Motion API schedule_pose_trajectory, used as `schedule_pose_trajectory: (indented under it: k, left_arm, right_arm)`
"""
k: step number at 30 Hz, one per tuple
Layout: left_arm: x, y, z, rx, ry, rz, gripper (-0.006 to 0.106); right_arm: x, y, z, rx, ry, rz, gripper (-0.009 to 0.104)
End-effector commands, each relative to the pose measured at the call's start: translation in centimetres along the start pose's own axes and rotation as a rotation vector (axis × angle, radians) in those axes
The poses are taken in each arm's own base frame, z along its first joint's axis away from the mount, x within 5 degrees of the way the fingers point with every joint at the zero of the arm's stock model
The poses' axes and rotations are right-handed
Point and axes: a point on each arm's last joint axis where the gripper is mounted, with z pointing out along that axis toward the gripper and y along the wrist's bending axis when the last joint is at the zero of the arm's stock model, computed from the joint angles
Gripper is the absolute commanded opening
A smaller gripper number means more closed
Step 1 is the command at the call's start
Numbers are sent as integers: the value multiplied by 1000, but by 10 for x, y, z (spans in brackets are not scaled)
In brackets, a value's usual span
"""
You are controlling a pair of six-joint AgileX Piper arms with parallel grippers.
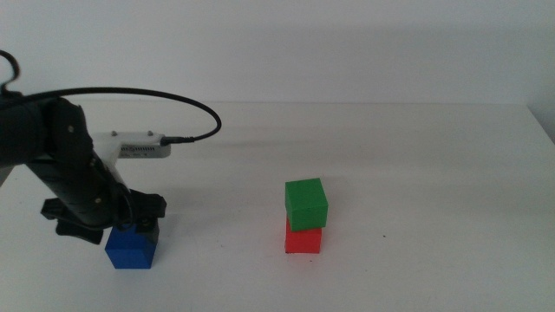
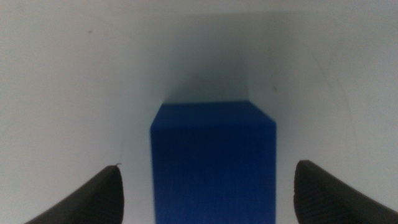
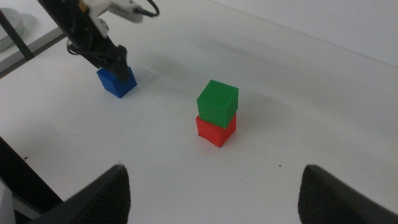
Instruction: Stack red cubes first, then green, then blue cubes in a specific spot.
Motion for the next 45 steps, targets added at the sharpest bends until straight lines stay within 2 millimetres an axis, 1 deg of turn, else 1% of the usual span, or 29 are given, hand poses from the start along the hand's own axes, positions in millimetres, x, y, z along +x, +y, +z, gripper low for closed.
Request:
schedule_pose_trajectory:
  k: [1, 5, 6, 8, 9, 11, 13, 15, 17, 18, 19, 20, 22, 25, 27, 28, 30, 32, 34, 37, 45]
  left_arm:
    - [-6, -2, 8, 15, -16, -6, 94]
    - [-8, -2, 24, 18, 18, 0, 92]
    - [-8, -2, 28, 17, 28, -7, 90]
    - [-7, -2, 31, 21, 42, -28, 81]
    - [-7, -2, 32, 20, 45, -36, 73]
    - [-8, -2, 32, 24, 38, -39, 54]
    - [-6, -4, 24, 35, 42, -49, 27]
    - [-4, -9, 4, 47, 33, -65, 0]
    - [-3, -19, -25, 35, -6, -56, -2]
    - [-3, -28, -42, 15, -31, -40, -2]
    - [-4, -40, -60, -5, -67, -24, -2]
    - [-5, -50, -74, -33, -94, -11, -2]
    - [-8, -82, -101, -70, -135, 1, -2]
    - [-14, -137, -124, -28, -154, -8, -2]
    - [-21, -172, -130, 26, -189, 4, -2]
    - [-23, -188, -131, 50, -198, 29, -2]
    - [-25, -211, -129, 73, -206, 66, -2]
    - [-29, -227, -124, 107, -194, 76, -2]
    - [-34, -236, -113, 128, -162, 66, -2]
    - [-36, -241, -97, 117, -125, 47, -2]
    - [-42, -240, -77, 76, -101, 8, -2]
  right_arm:
    - [0, 0, 1, 4, -7, -10, 79]
    - [0, 0, 1, 4, -7, -10, 79]
    - [0, 0, 1, 4, -7, -10, 79]
    - [0, 0, 1, 4, -7, -10, 79]
    - [0, 0, 1, 4, -7, -10, 79]
    - [0, 0, 1, 4, -7, -10, 79]
    - [0, 0, 1, 4, -7, -10, 79]
    - [0, 0, 1, 4, -7, -10, 79]
    - [0, 0, 1, 4, -7, -10, 79]
    - [0, 0, 1, 4, -7, -10, 79]
    - [0, 0, 1, 4, -7, -10, 79]
    - [0, 0, 1, 4, -7, -10, 79]
    - [0, 0, 1, 4, -7, -10, 79]
    - [0, 0, 1, 4, -7, -10, 79]
    - [0, 0, 1, 4, -7, -10, 79]
    - [0, 0, 1, 4, -7, -10, 79]
    - [0, 0, 1, 4, -7, -10, 79]
    - [0, 0, 1, 4, -7, -10, 79]
    - [0, 0, 1, 4, -7, -10, 79]
    - [0, 0, 1, 4, -7, -10, 79]
    - [0, 0, 1, 4, -7, -10, 79]
